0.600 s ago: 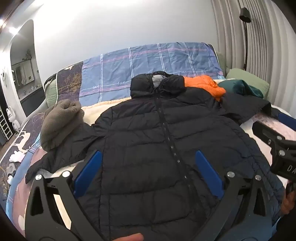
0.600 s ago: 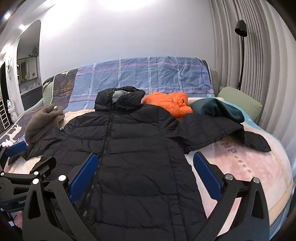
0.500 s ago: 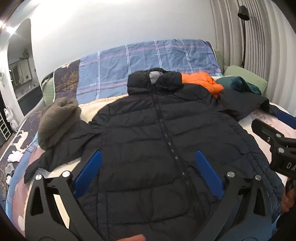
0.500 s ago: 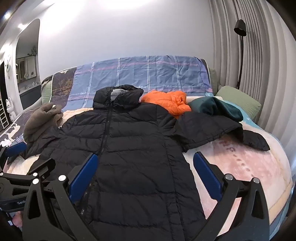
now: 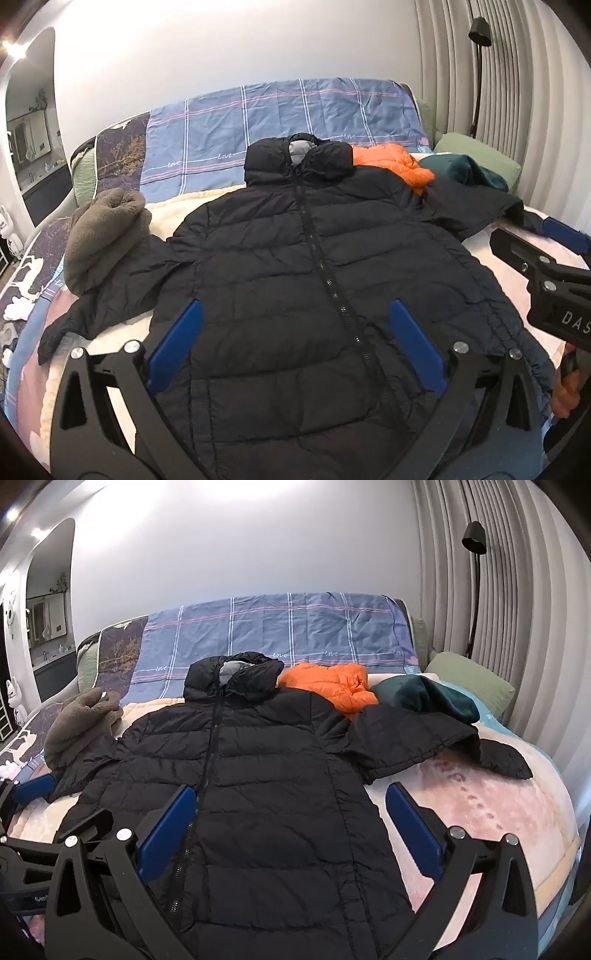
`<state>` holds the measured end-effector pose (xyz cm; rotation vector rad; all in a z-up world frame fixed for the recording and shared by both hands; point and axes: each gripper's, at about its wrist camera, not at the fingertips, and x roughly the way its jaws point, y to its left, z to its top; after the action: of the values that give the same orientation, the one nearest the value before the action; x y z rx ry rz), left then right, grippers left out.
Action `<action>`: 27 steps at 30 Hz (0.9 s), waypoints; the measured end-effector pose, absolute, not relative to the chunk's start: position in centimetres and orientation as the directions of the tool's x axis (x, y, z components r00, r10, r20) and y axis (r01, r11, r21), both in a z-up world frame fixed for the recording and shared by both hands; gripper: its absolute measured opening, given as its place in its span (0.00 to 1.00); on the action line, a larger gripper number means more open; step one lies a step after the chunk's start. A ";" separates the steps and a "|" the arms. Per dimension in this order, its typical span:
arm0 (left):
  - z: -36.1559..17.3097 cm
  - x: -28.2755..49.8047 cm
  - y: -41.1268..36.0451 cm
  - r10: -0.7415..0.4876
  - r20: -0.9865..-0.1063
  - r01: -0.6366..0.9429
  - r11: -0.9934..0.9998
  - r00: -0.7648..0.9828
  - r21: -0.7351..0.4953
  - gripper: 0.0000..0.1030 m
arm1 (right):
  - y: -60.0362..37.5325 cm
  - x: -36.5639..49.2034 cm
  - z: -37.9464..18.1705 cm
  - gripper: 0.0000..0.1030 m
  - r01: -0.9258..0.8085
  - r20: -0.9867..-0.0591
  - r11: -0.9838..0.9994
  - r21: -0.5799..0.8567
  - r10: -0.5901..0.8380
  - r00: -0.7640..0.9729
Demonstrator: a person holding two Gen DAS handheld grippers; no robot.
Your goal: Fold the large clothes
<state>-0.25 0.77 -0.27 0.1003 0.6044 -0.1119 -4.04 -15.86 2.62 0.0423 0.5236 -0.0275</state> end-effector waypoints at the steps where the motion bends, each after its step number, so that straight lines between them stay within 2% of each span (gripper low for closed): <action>1: -0.2 -0.4 0.9 -0.084 -0.563 0.135 0.990 0.822 0.049 0.98 | -15.7 -4.1 2.7 0.99 0.043 -0.497 0.999 0.030 -0.022 0.867; 4: 0.1 -0.9 1.2 -0.096 -0.519 0.130 0.991 0.849 0.028 0.98 | -15.3 -4.3 3.0 0.99 0.048 -0.497 0.999 0.016 -0.034 0.867; 9: 1.0 -2.3 1.6 -0.100 -0.386 0.119 0.992 0.917 0.026 0.98 | -15.0 -4.2 2.6 0.99 0.037 -0.529 0.999 0.034 -0.013 0.848; 11: 1.2 -2.5 1.7 -0.101 -0.372 0.117 0.993 0.923 0.021 0.98 | -15.0 -4.1 2.6 0.99 0.041 -0.529 0.999 0.035 -0.017 0.848; 16: 0.9 -2.3 1.9 -0.129 -0.399 0.146 0.989 0.908 0.012 0.98 | -14.8 -4.3 2.7 0.99 0.037 -0.518 0.999 0.035 -0.014 0.855; 20: 0.4 -1.9 1.1 -0.087 -0.443 0.139 0.986 0.892 0.087 0.98 | -14.7 -4.2 2.7 0.99 0.031 -0.519 0.999 0.033 -0.009 0.854; 27: 0.2 -1.1 1.2 -0.036 -0.491 0.107 0.987 0.870 0.117 0.98 | -14.3 -4.2 2.5 0.99 0.011 -0.536 1.000 0.025 0.004 0.844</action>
<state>-1.10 1.16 0.19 0.1424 0.5096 -0.0754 -4.23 -14.28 2.48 0.0278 0.5659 -0.0034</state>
